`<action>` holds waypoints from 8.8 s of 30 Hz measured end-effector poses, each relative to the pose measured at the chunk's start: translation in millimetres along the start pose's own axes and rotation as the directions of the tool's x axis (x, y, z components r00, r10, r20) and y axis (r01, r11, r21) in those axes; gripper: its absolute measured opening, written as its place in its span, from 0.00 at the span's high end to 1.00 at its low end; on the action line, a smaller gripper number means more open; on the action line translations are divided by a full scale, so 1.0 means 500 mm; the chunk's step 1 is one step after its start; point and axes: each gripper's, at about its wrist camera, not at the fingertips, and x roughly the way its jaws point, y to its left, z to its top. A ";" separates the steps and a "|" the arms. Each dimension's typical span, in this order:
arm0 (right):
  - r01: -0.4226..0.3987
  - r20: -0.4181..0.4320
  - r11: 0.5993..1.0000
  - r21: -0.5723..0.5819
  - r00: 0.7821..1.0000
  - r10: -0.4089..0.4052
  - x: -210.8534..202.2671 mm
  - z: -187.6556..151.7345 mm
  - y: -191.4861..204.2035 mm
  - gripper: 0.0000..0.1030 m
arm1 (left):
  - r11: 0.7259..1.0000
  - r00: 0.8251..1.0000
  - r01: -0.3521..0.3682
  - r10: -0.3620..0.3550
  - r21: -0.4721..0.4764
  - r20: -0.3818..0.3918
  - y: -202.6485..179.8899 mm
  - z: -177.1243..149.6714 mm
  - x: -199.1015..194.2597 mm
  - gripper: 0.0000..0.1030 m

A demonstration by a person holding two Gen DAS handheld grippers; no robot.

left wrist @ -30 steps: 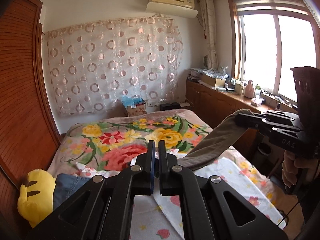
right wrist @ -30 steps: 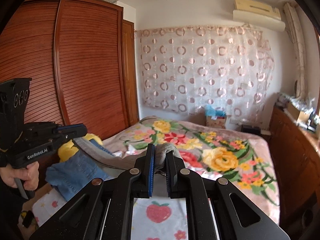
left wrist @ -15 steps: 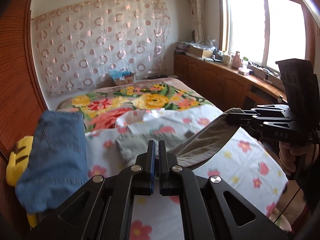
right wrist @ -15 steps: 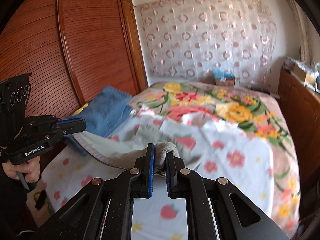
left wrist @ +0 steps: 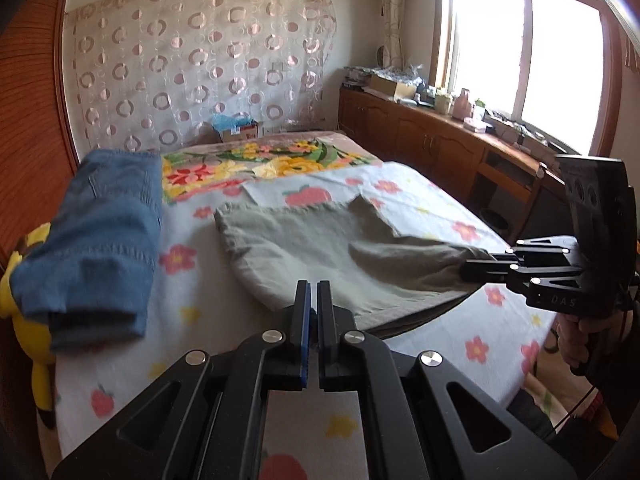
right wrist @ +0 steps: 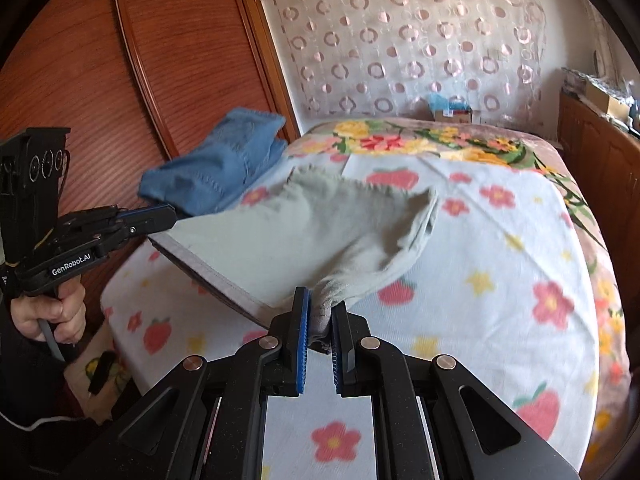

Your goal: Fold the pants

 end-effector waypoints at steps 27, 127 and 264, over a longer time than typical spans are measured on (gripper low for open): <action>0.005 0.012 1.000 0.010 1.000 -0.005 -0.012 -0.047 0.005 0.91 | 1.000 0.999 0.017 -0.018 -0.018 -0.028 -0.024 -0.055 -0.030 0.96; 0.164 -0.157 0.984 -0.070 0.972 -0.173 0.189 0.027 -0.071 0.38 | 0.996 0.975 -0.060 0.043 -0.073 -0.216 0.086 -0.013 0.255 0.20; 0.170 -0.153 0.985 -0.012 0.973 -0.170 0.165 0.017 -0.083 0.51 | 0.998 0.976 -0.031 0.020 -0.051 -0.216 0.074 -0.042 0.222 0.21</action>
